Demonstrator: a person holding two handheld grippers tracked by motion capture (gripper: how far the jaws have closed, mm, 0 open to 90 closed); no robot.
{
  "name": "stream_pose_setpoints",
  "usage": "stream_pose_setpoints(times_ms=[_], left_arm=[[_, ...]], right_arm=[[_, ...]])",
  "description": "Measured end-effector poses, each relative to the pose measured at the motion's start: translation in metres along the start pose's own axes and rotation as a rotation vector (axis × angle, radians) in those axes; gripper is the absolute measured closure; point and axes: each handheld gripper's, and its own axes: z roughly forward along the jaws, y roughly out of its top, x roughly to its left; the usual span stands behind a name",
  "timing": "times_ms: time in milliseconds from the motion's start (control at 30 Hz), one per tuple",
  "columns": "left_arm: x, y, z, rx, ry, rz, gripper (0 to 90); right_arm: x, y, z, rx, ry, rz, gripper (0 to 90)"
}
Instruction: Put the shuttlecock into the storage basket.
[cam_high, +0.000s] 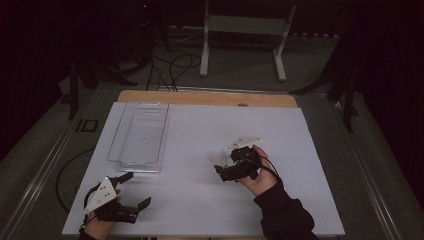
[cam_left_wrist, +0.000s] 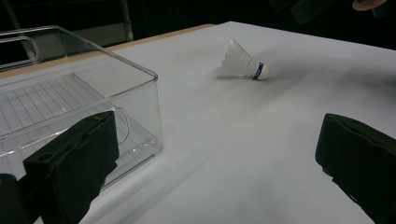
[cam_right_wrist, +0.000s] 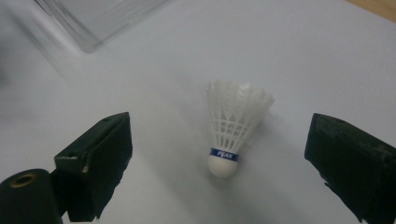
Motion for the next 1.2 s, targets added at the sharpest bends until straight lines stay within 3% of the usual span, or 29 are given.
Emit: stream_pose_setpoints(times_ms=[133, 233, 333, 767, 1200], left_arm=[[0.0, 0.0, 0.0, 0.0, 0.0, 0.001, 0.1], [0.0, 0.0, 0.0, 0.0, 0.0, 0.001, 0.1], [0.0, 0.0, 0.0, 0.0, 0.0, 0.002, 0.1], [0.0, 0.0, 0.0, 0.0, -0.001, 0.002, 0.1], [0.0, 0.0, 0.0, -0.001, -0.001, 0.001, 0.1]], right_arm=[[0.001, -0.001, 0.004, 0.021, -0.001, 0.003, 7.9], [0.001, -0.002, 0.009, 0.068, -0.004, 0.043, 7.9], [0.001, -0.002, 0.012, 0.08, -0.008, 0.057, 7.9], [0.004, -0.002, 0.019, 0.126, -0.009, 0.05, 7.9], [0.003, 0.0, 0.027, 0.184, -0.01, 0.083, 7.9]])
